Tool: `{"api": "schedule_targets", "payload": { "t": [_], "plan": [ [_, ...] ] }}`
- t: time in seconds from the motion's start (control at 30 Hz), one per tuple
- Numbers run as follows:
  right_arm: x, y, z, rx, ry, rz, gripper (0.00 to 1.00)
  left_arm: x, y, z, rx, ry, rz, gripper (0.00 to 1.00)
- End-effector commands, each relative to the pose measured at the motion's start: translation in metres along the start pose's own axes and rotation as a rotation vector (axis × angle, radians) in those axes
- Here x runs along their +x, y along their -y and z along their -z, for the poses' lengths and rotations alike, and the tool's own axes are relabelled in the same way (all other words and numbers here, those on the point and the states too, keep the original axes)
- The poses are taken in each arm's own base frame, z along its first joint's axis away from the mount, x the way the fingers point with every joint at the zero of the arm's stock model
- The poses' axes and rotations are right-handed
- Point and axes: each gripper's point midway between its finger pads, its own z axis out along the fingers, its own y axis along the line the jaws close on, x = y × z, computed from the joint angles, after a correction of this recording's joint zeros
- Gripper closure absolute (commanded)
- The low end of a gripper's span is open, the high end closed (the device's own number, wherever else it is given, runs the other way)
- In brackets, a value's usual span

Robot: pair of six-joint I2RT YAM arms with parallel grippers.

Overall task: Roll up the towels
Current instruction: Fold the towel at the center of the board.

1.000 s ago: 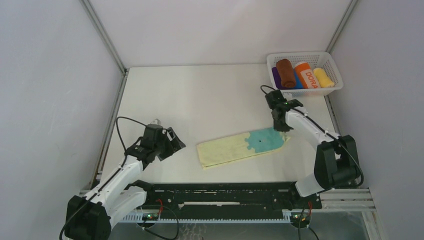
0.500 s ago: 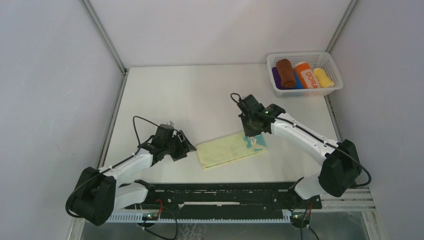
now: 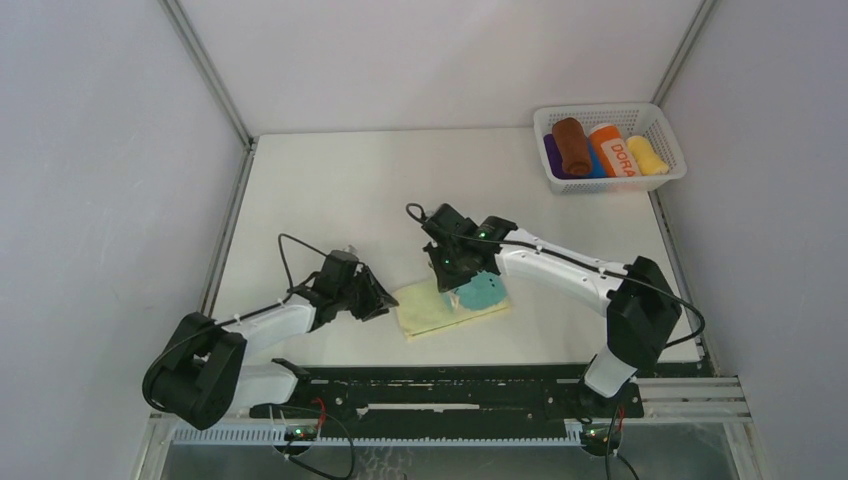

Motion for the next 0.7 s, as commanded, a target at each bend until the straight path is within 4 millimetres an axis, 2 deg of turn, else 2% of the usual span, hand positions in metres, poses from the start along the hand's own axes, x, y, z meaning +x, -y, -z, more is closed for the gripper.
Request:
{"api": "schedule_targets", "payload": {
  "t": [0.0,0.4,0.67],
  "plan": [
    [-0.019,-0.041,-0.001,-0.103,0.044,-0.042,1.0,0.013,0.002,-0.005,0.02,-0.028,-0.008,0.63],
    [-0.01,-0.075,-0.036,-0.133,-0.032,-0.118,1.0,0.024,0.002,-0.012,0.016,-0.057,-0.014,0.73],
    [-0.012,-0.072,-0.063,-0.077,-0.026,-0.181,1.0,0.027,0.001,-0.012,0.012,-0.06,-0.014,0.74]
  ]
}}
